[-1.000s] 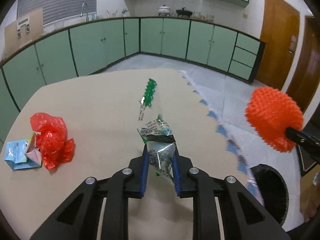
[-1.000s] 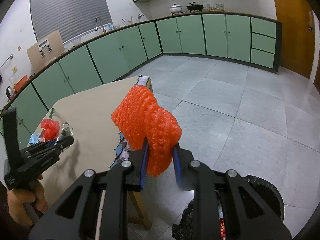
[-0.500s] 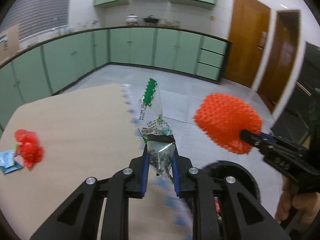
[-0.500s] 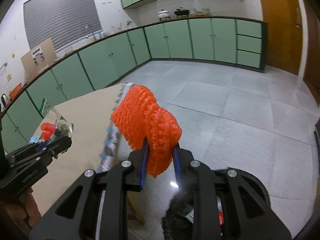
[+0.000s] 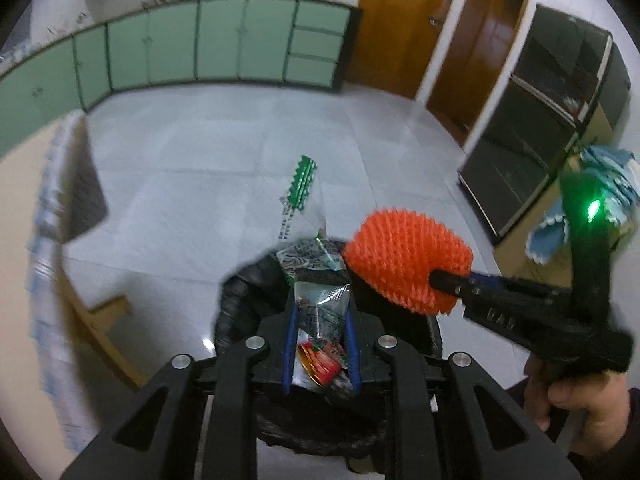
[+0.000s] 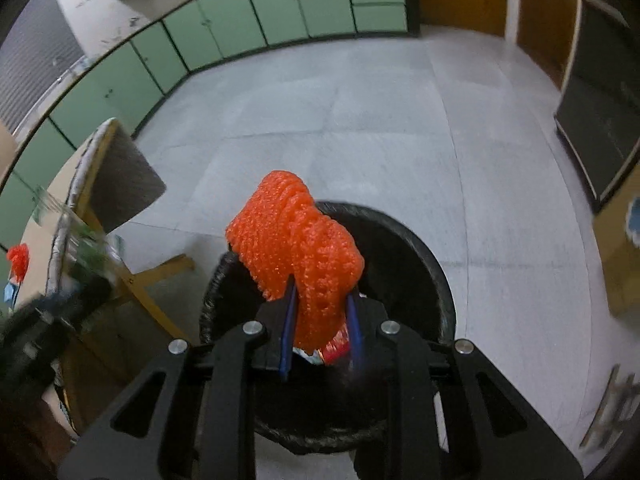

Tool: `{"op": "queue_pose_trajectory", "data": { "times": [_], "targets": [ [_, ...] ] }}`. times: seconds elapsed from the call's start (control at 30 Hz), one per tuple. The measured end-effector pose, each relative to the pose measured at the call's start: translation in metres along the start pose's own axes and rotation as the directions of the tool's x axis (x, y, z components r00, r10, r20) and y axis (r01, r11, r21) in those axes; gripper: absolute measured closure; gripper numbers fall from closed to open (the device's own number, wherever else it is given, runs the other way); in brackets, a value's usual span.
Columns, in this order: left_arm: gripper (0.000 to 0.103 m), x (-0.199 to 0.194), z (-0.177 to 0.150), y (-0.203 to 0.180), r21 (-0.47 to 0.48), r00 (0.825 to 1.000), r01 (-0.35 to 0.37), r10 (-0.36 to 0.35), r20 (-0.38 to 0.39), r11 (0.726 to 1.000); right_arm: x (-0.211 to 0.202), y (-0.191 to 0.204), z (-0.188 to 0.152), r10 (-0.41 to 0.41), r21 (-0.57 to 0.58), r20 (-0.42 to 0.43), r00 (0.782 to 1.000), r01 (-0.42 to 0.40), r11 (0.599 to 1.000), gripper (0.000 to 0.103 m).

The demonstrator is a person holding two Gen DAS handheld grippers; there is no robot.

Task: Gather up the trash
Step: 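Carry the orange net and silver wrapper over the bin and release both, then move both tools back over the table toward the red bag and carton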

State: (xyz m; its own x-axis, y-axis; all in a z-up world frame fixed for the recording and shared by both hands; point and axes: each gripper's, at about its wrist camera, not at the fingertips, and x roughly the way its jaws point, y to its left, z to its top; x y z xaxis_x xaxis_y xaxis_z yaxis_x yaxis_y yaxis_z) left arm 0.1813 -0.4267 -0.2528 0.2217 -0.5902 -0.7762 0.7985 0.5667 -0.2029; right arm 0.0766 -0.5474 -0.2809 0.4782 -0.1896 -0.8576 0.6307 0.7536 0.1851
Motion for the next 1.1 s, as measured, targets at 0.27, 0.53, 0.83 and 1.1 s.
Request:
{"op": "queue_pose_trajectory", "data": {
  "times": [0.27, 0.53, 0.83, 1.1],
  "targets": [
    [0.056, 0.054, -0.029, -0.019, 0.031, 0.995, 0.014, -0.011, -0.100, 0.999, 0.003, -0.011, -0.001, 0.006, 0.028, -0.021, 1.000, -0.005, 1.000, 0.065],
    [0.046, 0.051, -0.031, -0.021, 0.052, 0.995, -0.027, 0.032, -0.093, 0.998, -0.004, -0.024, 0.007, 0.015, 0.053, 0.018, 1.000, -0.016, 0.998, 0.061],
    [0.026, 0.001, -0.025, -0.008, 0.033, 0.993, -0.119, 0.120, -0.018, 0.992, -0.033, -0.011, 0.014, 0.021, 0.031, 0.113, 0.993, -0.025, 0.999, 0.052],
    [0.015, -0.120, -0.032, 0.059, -0.113, 0.951, -0.277, 0.289, 0.109, 0.954, -0.071, 0.085, 0.014, 0.155, -0.166, 0.159, 0.975, -0.128, 0.978, 0.043]
  ]
}}
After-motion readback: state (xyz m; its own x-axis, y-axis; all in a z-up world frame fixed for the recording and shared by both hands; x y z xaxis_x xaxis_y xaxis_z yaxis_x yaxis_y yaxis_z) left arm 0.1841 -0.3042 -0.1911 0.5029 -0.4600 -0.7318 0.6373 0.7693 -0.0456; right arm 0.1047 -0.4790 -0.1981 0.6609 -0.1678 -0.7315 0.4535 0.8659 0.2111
